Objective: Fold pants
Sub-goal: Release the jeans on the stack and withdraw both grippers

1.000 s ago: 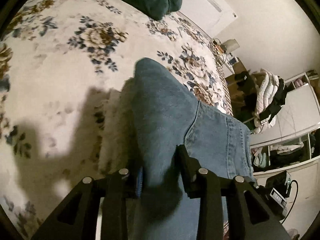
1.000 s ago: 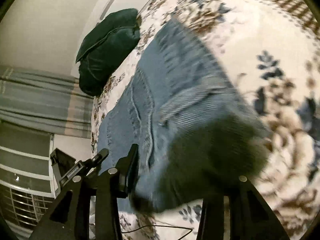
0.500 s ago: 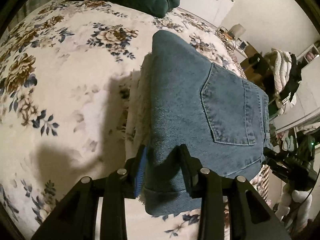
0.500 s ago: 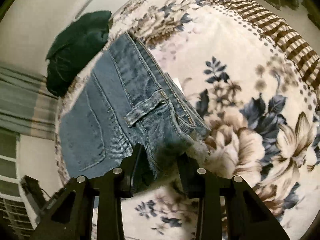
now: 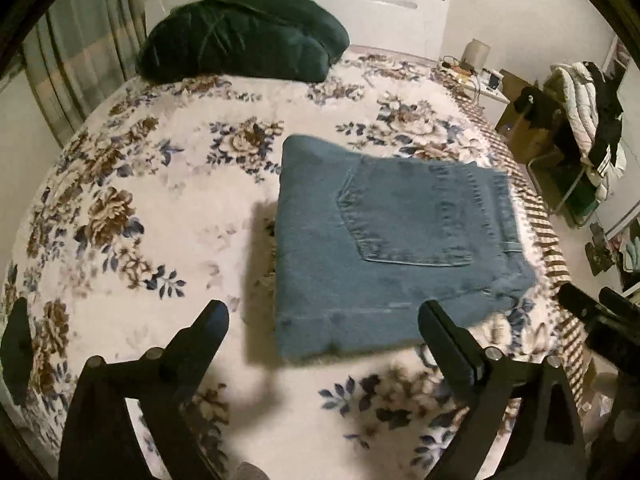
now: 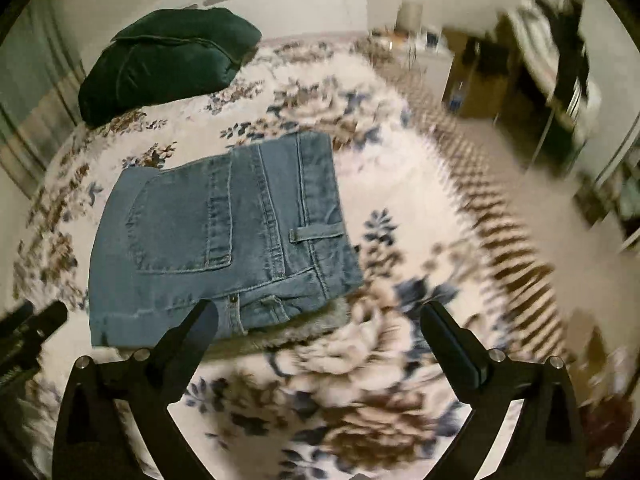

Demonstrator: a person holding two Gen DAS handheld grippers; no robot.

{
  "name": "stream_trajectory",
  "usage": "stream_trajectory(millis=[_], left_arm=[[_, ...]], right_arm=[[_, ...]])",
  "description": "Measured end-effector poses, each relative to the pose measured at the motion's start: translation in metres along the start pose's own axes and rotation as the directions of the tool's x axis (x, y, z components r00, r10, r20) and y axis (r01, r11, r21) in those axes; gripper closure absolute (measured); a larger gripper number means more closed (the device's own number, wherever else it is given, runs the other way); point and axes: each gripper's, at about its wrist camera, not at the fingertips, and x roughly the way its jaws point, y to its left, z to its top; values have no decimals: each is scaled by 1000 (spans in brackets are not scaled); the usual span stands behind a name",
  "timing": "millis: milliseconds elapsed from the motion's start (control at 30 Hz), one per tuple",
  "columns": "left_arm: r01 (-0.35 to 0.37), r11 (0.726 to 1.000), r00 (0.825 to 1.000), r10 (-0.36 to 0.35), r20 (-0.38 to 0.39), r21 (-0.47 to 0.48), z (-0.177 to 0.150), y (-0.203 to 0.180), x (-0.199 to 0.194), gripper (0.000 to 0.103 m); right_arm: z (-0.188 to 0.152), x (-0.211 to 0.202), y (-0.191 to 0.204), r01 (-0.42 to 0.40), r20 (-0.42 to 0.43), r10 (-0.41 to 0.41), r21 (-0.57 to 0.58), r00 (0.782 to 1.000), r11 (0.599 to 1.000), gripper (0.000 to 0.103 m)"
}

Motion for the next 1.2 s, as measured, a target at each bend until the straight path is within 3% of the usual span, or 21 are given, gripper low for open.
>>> stream_trajectory(millis=[467, 867, 1100, 1200], left_arm=[[-72, 997, 988, 70, 136, 4, -39, -51, -177, 4], [-73, 997, 966, 71, 250, -2, -108, -87, -335, 4], [-68, 998, 955, 69, 288, -13, -138, -93, -399, 4], [-60, 998, 955, 62, 289, -18, -148, -92, -417, 4]], right_arm=[[-38, -207, -23, -31, 147, 33, -19, 989, 999, 0], [-116, -417, -64, -54, 302, 71, -66, 951, 996, 0], [-163, -529, -83, -52, 382, 79, -82, 921, 995, 0], [-174, -559, -85, -47, 392, 78, -87, 917, 995, 0]])
